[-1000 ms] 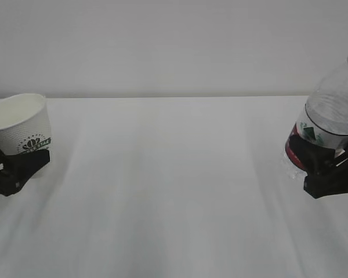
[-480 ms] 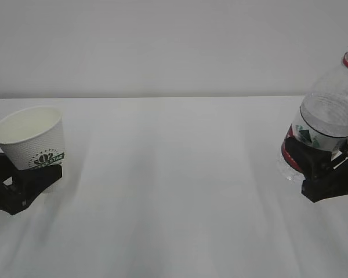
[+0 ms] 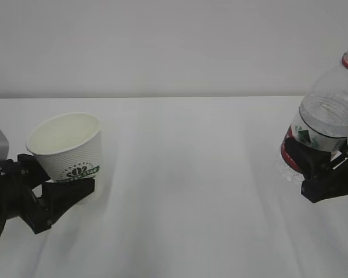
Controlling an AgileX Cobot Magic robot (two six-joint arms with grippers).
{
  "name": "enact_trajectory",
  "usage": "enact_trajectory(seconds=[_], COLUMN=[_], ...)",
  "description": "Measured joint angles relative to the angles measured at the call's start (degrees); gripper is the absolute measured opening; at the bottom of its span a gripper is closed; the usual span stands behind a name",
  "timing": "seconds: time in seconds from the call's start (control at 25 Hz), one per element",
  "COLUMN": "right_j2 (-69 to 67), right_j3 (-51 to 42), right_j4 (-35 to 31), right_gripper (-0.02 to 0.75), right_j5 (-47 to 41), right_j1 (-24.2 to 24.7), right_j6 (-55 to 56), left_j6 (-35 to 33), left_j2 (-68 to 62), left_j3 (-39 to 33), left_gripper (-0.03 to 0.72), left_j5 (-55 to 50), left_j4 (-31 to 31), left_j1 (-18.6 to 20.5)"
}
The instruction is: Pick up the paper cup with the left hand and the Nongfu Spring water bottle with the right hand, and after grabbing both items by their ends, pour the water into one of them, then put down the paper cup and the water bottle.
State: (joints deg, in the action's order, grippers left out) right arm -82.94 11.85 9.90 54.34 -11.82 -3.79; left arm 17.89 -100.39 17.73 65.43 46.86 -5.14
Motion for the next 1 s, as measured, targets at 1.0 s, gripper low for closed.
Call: enact_trajectory(seconds=[1.0], right_j2=[0.0], right_j3=[0.0], right_j4=[0.0], right_gripper=[0.495], right_j5=[0.0], right_j1=[0.0], right_j6=[0.1], left_j6=[0.0], left_j2=[0.0], left_j3=[6.2], left_gripper=[0.543], left_j5=[0.0], left_j4=[0.0], left_j1=[-19.6])
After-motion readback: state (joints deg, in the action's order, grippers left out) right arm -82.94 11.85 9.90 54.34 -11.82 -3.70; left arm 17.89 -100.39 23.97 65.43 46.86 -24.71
